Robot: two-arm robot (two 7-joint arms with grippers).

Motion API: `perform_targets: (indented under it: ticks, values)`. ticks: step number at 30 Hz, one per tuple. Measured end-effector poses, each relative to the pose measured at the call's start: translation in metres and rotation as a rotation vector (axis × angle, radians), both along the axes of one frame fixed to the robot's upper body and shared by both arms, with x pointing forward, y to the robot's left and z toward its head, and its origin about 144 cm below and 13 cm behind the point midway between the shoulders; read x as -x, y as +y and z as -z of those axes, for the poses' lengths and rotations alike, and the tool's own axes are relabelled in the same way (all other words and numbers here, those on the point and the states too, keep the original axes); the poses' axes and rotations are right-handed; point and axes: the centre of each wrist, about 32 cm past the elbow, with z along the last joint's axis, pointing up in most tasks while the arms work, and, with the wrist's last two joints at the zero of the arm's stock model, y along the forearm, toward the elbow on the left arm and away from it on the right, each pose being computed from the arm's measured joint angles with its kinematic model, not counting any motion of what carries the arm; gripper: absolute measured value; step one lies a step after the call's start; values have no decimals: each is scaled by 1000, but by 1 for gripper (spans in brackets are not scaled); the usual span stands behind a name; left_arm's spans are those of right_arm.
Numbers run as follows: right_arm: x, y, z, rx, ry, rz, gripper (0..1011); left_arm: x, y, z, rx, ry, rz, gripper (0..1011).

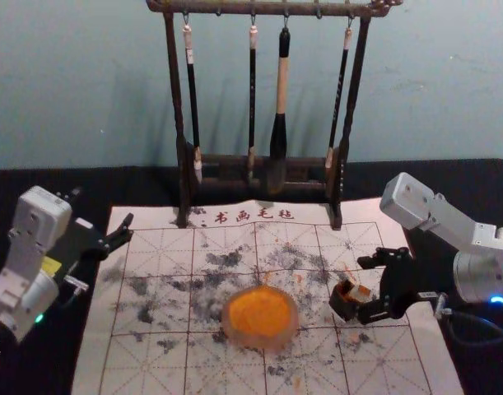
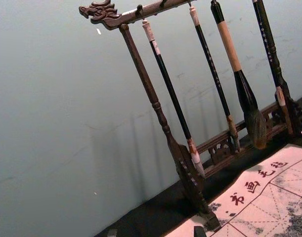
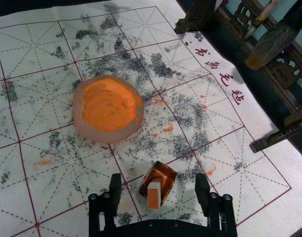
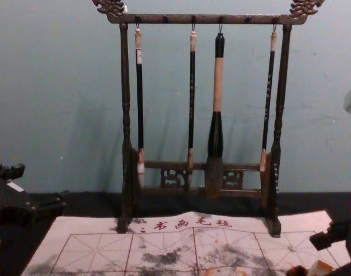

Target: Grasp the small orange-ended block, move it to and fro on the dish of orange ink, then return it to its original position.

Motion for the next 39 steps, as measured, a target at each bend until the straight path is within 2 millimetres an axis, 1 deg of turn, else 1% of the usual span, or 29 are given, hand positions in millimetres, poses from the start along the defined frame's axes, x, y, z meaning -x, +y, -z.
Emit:
perform_targets:
  ticks: [4, 16, 20, 23, 24, 27, 32, 34, 35, 38, 39]
  values:
    - [0, 0, 0, 0, 0, 0, 998, 0, 0, 0, 0, 0, 0, 1001]
    - [2, 0, 0, -8, -20, 14, 1002, 0, 0, 0, 0, 0, 0, 1001]
    - [7, 0, -1, -70, -98, 67, 1003, 0, 0, 0, 0, 0, 0, 1001]
    - [15, 0, 3, -128, -183, 147, 1002, 0, 0, 0, 0, 0, 0, 1001]
    - [15, 0, 3, -128, -183, 147, 1002, 0, 0, 0, 0, 0, 0, 1001]
    - [29, 4, 17, -172, -331, 289, 1002, 0, 0, 0, 0, 0, 0, 1001]
    - [41, 4, 38, -162, -470, 461, 1002, 0, 0, 0, 0, 0, 0, 1001]
    - [47, 5, 52, -131, -544, 533, 1002, 0, 0, 0, 0, 0, 0, 1001]
    - [52, 5, 64, -102, -590, 570, 1002, 0, 0, 0, 0, 0, 0, 1001]
    - [57, 6, 79, -65, -638, 610, 1003, 0, 0, 0, 0, 0, 0, 1001]
    - [60, 5, 90, -44, -648, 632, 1003, 0, 0, 0, 0, 0, 0, 1001]
